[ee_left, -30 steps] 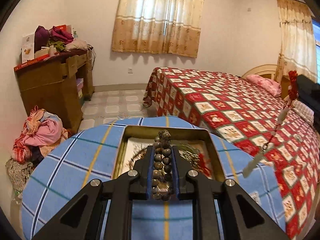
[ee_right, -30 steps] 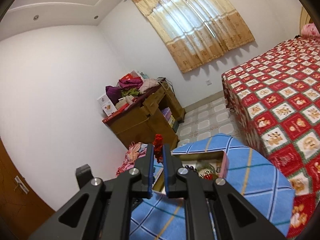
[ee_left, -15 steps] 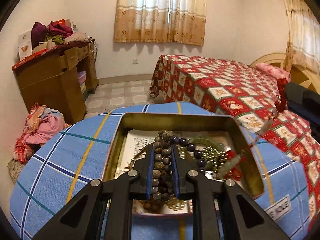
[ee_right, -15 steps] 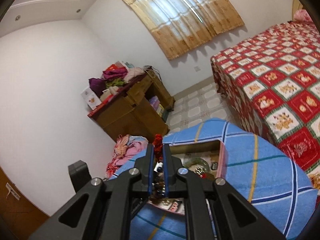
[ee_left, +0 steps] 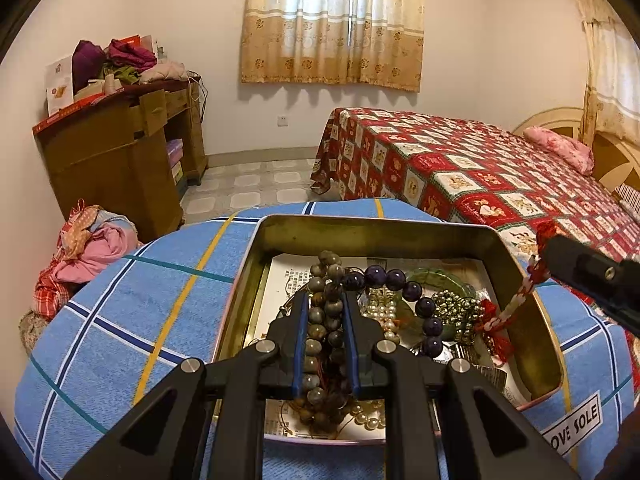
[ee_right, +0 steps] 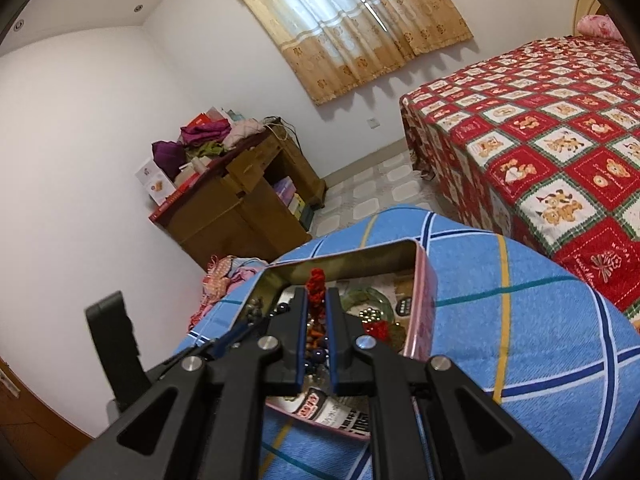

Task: Organize jewelry
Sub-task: 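Open both tools to drop the bracelet and pendant into the tin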

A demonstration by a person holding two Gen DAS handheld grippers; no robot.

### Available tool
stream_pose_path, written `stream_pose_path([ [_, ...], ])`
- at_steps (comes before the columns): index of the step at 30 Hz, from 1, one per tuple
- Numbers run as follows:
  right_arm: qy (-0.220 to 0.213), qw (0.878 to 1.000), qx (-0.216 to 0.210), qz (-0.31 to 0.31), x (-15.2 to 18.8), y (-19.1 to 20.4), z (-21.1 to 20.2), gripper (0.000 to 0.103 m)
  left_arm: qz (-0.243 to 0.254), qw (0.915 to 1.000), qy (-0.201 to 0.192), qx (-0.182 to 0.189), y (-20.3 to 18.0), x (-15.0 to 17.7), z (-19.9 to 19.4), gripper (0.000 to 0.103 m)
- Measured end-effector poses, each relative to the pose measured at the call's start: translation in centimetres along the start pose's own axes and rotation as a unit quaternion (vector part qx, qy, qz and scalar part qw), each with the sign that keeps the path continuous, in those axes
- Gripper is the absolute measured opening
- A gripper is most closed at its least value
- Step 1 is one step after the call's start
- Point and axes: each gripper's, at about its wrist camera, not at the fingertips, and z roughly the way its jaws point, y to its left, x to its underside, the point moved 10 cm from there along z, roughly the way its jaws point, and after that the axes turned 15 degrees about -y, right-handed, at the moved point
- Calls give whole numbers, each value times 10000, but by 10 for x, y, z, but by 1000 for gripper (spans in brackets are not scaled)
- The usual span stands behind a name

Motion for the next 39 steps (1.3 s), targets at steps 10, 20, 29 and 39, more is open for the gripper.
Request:
stream_pose_path([
  [10, 112, 9995, 109, -256, 13, -3, 7, 11, -374, 9992, 158, -19, 11, 4, 6, 17],
  [20, 165, 9992, 256, -246, 19, -12, 10, 16, -469, 9987, 178, -56, 16, 5, 6, 21],
  [29, -486, 9954, 640, -516, 0, -16, -6, 60, -463, 9988, 182, 7, 5, 6, 3, 67],
  [39, -1219, 9755, 1421, -1155, -15, -21, -24, 82, -264, 9985, 107, -477, 8, 8, -10, 69],
])
